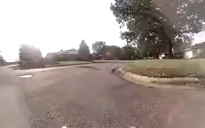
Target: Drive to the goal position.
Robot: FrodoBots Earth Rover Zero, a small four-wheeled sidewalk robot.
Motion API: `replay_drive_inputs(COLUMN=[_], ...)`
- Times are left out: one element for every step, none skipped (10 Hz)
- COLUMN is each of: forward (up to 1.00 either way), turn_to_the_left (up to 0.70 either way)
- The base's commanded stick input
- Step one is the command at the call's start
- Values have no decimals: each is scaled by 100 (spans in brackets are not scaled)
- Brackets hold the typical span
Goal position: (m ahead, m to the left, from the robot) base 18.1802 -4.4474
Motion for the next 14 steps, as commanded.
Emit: replay_drive_inputs(forward=[85,85,85,85,85,85,85,85,85,85,85,85,85,85], turn_to_the_left=[0,0,0,0,0,0,0,0,0,0,0,0,0,0])
